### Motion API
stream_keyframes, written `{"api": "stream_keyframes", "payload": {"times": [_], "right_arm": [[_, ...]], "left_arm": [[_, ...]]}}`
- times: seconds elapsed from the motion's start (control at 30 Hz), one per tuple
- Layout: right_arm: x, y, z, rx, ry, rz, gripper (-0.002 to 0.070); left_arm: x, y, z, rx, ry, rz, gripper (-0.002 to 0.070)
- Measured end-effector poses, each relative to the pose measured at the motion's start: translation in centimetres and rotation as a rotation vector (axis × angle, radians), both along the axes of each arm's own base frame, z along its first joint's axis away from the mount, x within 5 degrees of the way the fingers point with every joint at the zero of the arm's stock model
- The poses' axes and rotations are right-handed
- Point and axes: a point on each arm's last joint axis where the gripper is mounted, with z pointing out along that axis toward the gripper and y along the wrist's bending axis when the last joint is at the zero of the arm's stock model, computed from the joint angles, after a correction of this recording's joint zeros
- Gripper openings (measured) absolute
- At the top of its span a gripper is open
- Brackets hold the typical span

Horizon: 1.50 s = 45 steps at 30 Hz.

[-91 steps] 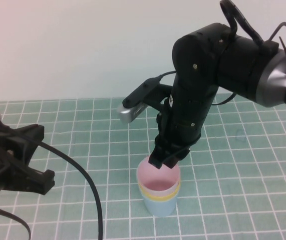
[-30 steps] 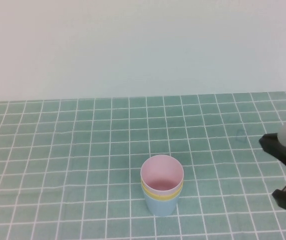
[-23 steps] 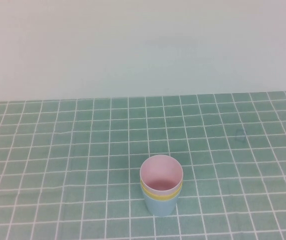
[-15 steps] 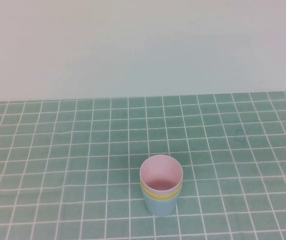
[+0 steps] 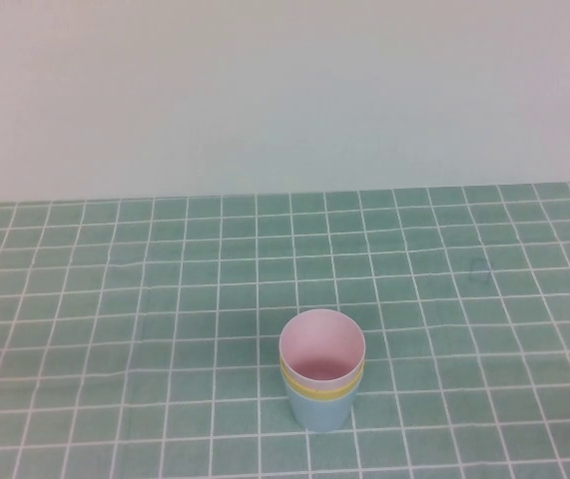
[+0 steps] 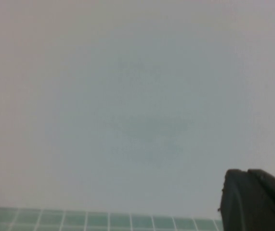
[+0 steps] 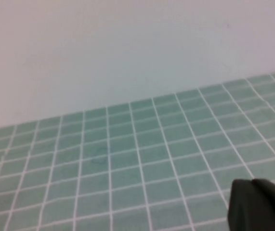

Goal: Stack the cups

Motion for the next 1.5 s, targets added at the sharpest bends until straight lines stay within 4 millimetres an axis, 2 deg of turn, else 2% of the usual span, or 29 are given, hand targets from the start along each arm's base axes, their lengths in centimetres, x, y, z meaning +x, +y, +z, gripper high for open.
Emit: {"api": "stream_keyframes", "payload": {"times": [0.13, 0.27, 0.33, 0.7, 0.83, 1.5], "right_arm": [[0.0, 0.2, -1.3, 0.002, -0.027, 0.021, -0.0001], [0.0, 0.2, -2.2, 0.005, -0.017, 0.026, -0.0001], [0.0, 0.2, -2.8, 0.004, -0.001, 0.026, -0.0001], [-0.5, 0.5, -4.1, -0.094, 0.112, 0.083, -0.0001], [-0.8, 0.4, -4.7, -0.092, 0.168, 0.08, -0.0001], [-1.2, 0.3, -4.4, -0.173, 0.141, 0.071, -0.0001]], "left_arm": [[0.2, -0.2, -4.2, -0.066, 0.021, -0.027, -0.0001], [1.4, -0.4, -9.1, -0.115, 0.143, -0.034, -0.0001], [1.7, -0.4, -10.9, -0.125, 0.182, -0.027, -0.0001], [1.3, -0.2, -13.4, -0.03, 0.451, 0.024, -0.0001], [1.4, -0.2, -13.4, 0.013, 0.448, 0.029, -0.0001], [1.4, -0.2, -13.4, 0.056, 0.439, 0.026, -0.0001]]}}
